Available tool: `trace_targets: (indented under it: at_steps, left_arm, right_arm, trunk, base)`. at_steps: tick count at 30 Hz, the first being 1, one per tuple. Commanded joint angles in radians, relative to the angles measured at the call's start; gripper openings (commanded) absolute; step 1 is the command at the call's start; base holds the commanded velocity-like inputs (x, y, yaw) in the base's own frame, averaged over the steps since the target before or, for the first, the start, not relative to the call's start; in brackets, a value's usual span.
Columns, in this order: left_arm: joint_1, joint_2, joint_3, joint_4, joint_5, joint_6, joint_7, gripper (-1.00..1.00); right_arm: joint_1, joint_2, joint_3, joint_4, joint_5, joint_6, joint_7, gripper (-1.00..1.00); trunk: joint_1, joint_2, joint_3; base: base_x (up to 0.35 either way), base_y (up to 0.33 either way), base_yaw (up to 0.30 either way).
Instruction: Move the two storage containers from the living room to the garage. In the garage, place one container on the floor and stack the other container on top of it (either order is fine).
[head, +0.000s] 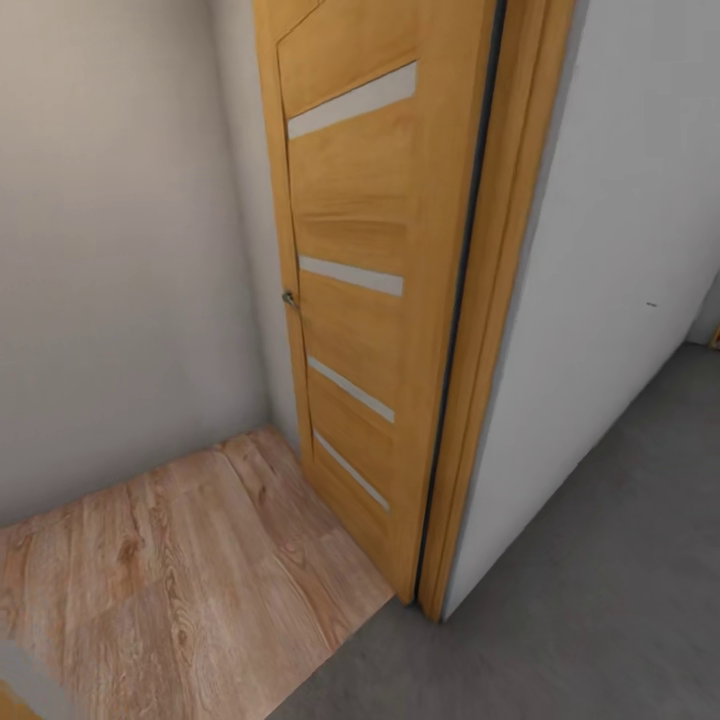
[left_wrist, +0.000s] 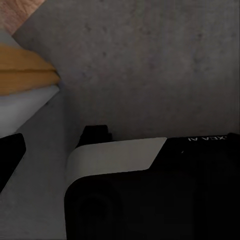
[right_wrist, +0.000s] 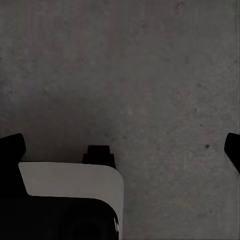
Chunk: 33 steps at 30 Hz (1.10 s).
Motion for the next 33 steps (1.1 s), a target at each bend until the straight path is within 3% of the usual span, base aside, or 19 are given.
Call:
trace_targets:
  at_steps: [1,24,33]
  left_arm:
    - [-0.001,-0.001,-0.001,0.000,-0.004,0.003,0.004,1.00]
    - [-0.001,-0.005,-0.001,0.000,-0.006,0.002,0.004,1.00]
    - [0.000,-0.004,-0.001,0.000,-0.006,0.002,0.004,1.00]
  right_arm:
    - [-0.001,0.000,0.008,0.003,-0.008,-0.005,0.000,1.00]
    - [-0.001,0.000,0.008,0.003,-0.008,-0.005,0.002,1.00]
    - [-0.001,0.000,0.008,0.003,-0.008,-0.005,0.003,1.00]
  trunk:
    - [0.001,0.000,-0.001]
    - [0.001,0.000,-0.001]
    - [0.001,0.000,-0.001]
  base:
    - [0.317,0.000,0.000]
    - [0.039,0.000,0.000]
    - [0.251,0.000,0.000]
